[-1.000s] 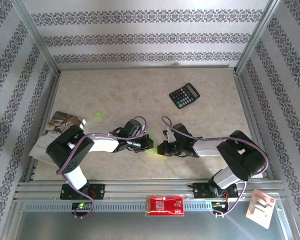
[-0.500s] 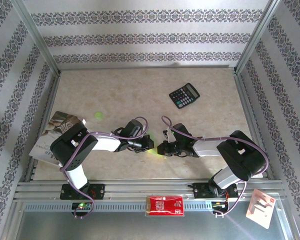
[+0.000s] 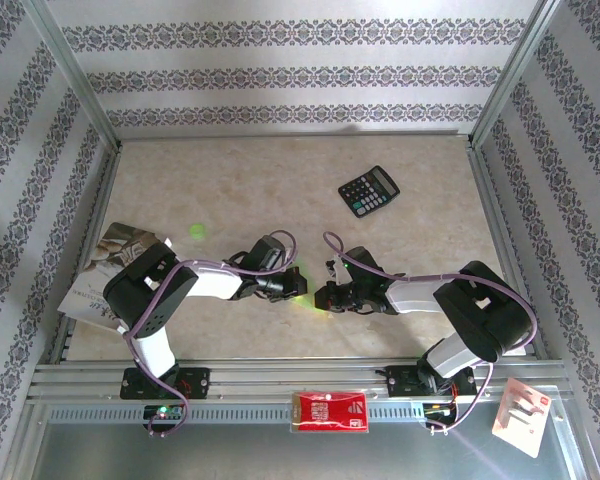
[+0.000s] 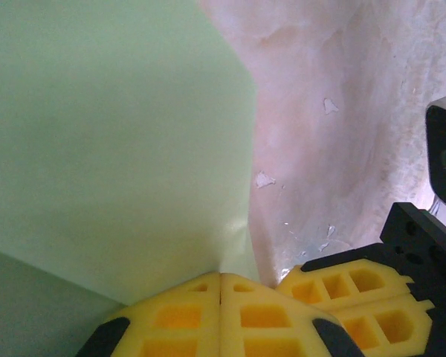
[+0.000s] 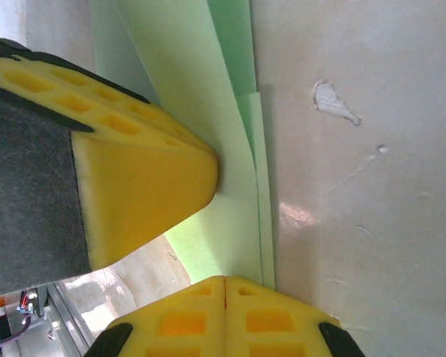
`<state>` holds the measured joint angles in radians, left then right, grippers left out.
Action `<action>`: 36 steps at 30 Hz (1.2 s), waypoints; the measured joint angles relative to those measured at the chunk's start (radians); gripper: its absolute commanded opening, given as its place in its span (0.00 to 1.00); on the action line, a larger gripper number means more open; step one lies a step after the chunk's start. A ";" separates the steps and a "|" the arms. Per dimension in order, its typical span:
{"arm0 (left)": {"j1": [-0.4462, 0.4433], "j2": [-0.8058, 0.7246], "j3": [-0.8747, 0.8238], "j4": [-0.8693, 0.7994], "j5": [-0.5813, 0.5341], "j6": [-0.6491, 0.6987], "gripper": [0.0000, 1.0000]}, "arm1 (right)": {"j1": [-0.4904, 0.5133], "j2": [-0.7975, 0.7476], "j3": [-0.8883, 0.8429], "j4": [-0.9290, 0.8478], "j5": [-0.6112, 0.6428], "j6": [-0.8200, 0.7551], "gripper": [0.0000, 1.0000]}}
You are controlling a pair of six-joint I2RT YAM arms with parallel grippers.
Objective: Fold a paper plane with a square sheet of paper (pick it up from the middle)
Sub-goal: Fourth fold the wing at the center of the table.
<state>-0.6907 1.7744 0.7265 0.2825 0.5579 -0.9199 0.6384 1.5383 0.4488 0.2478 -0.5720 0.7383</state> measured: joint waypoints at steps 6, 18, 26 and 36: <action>0.035 0.008 0.024 -0.038 0.003 0.031 0.04 | 0.000 0.000 0.001 -0.003 0.003 0.008 0.00; 0.115 0.037 0.066 -0.086 0.057 0.095 0.04 | 0.000 0.000 0.001 -0.004 0.006 0.019 0.00; 0.182 0.062 0.100 -0.119 0.098 0.135 0.04 | 0.000 0.000 0.001 -0.004 0.006 0.019 0.00; 0.246 0.100 0.141 -0.137 0.153 0.159 0.05 | 0.000 -0.001 0.000 -0.005 0.007 0.019 0.00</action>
<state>-0.4446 1.8740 0.8677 0.1452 0.7105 -0.7612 0.6384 1.5372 0.4492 0.2432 -0.5652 0.7574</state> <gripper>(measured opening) 0.049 0.050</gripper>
